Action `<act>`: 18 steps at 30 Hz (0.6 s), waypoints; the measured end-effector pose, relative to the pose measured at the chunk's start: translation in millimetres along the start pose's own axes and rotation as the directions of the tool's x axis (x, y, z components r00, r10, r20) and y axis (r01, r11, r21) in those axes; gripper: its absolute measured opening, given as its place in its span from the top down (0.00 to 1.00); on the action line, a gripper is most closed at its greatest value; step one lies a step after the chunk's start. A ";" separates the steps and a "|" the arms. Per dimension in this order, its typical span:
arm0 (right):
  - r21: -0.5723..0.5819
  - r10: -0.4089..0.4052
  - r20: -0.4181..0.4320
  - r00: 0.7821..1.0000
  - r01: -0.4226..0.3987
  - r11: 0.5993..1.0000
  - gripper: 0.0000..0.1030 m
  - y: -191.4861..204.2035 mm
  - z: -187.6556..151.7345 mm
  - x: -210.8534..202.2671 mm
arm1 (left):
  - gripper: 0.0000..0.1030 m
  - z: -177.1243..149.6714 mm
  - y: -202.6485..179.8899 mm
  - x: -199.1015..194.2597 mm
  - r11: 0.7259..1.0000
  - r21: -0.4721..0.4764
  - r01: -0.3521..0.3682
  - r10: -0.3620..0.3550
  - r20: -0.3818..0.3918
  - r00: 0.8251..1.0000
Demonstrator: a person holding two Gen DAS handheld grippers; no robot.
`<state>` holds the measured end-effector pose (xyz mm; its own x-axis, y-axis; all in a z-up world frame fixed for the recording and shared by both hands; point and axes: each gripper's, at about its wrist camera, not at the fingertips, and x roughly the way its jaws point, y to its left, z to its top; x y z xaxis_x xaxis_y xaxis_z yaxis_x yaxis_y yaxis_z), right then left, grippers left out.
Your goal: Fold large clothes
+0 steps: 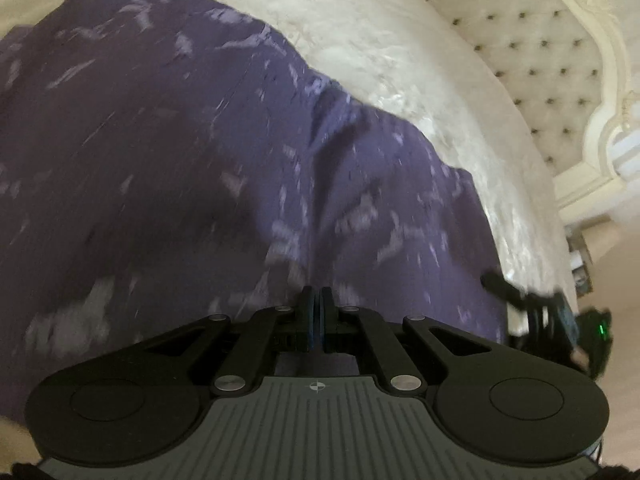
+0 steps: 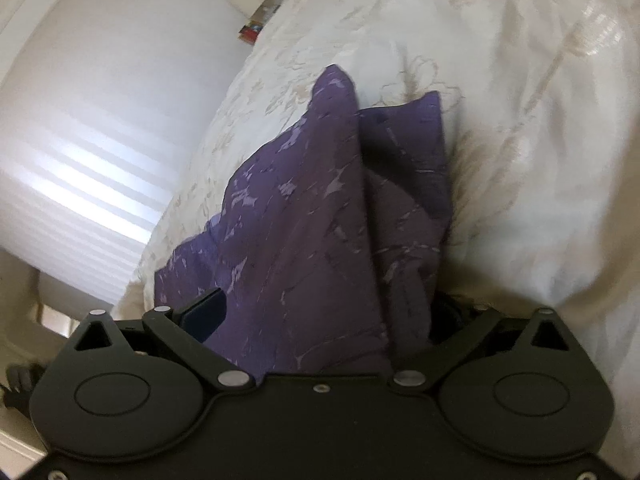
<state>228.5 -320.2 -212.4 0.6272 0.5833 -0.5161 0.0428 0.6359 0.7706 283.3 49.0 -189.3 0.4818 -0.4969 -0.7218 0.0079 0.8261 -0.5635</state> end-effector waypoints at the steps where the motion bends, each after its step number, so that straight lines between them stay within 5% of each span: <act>1: 0.016 0.000 -0.004 1.000 0.000 1.000 0.06 -1.7 1.3 -1.4 | 0.97 -3.9 1.1 -3.0 1.000 0.001 -0.001 0.001 0.004 1.000; 7: 0.049 -0.024 -0.036 0.999 0.026 0.998 0.21 -2.8 5.4 -9.5 | 0.97 -11.0 -9.3 -3.3 0.991 0.115 -0.067 0.063 0.036 0.997; 10: 0.017 -0.058 -0.057 0.997 0.059 0.998 0.39 4.9 3.8 -13.4 | 0.97 -8.9 -11.9 4.6 0.985 0.150 -0.089 0.084 0.041 0.996; 12: 0.015 -0.049 -0.053 0.997 0.049 0.999 0.61 10.7 1.8 -18.1 | 0.97 -8.4 -12.2 7.4 0.983 0.159 -0.093 0.087 0.046 0.995; 18: -0.028 0.009 -0.012 1.000 -0.010 1.000 0.68 62.4 9.8 -38.0 | 0.97 -8.9 -3.9 6.4 0.992 0.116 -0.058 0.052 0.053 0.997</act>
<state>215.0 -307.6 -141.0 0.6185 0.5951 -0.5132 0.0149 0.6441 0.7648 278.6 40.3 -195.3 0.5269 -0.4384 -0.7282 0.0814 0.8788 -0.4702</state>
